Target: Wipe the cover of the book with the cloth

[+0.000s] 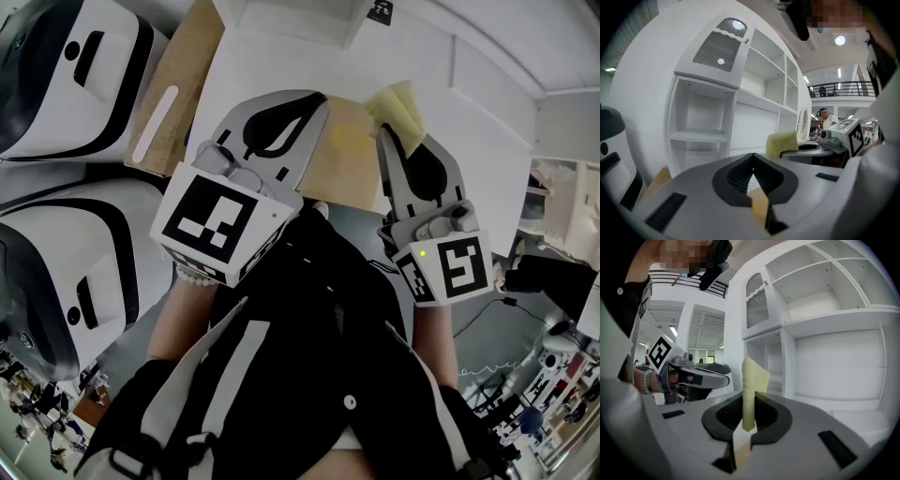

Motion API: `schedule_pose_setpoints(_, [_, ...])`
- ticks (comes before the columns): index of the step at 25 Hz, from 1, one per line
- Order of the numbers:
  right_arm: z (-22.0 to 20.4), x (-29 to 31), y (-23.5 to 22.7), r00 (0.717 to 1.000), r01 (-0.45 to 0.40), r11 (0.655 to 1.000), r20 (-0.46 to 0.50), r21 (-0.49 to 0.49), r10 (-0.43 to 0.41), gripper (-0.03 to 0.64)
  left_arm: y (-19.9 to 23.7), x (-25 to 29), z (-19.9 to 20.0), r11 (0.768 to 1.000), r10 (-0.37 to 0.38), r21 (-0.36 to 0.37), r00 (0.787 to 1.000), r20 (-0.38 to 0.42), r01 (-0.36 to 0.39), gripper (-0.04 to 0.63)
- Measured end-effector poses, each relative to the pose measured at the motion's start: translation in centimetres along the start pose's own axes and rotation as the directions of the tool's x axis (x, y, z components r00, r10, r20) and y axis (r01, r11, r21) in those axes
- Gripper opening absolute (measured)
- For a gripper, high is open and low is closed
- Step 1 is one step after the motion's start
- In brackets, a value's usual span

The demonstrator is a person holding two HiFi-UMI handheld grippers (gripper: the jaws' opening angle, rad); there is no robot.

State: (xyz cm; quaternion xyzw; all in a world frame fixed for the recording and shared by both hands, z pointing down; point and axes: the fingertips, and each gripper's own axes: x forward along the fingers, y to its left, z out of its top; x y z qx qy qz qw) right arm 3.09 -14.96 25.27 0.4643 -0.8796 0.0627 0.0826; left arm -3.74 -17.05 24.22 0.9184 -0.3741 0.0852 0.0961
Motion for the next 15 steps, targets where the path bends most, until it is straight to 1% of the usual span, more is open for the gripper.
schedule_pose_setpoints(3, [-0.37,-0.02,0.19,1.000,-0.003,1.000,-0.010,-0.002,0.003,0.035,-0.08,-0.07,-0.09,1.000,-0.003,-0.001,1.000,-0.002,0.003,0.002])
schedule_pose_setpoints(7, [-0.81,0.18,0.58,1.000,-0.019,1.000,-0.022,0.009,0.019,0.035,-0.21,-0.19,-0.32,1.000,0.004,0.010,1.000,-0.028,-0.003,0.002])
schedule_pose_setpoints(12, [-1.07,0.26,0.75,0.999,-0.027,1.000,-0.028,0.001,0.027,0.035,-0.34,0.01,-0.41,1.000,0.004,0.015,1.000,-0.029,-0.003,0.002])
schedule_pose_setpoints(15, [-1.09,0.28,0.73,0.999,-0.029,1.000,-0.023,0.000,0.029,0.035,-0.21,0.17,-0.33,1.000,0.006,0.018,1.000,-0.016,-0.005,0.002])
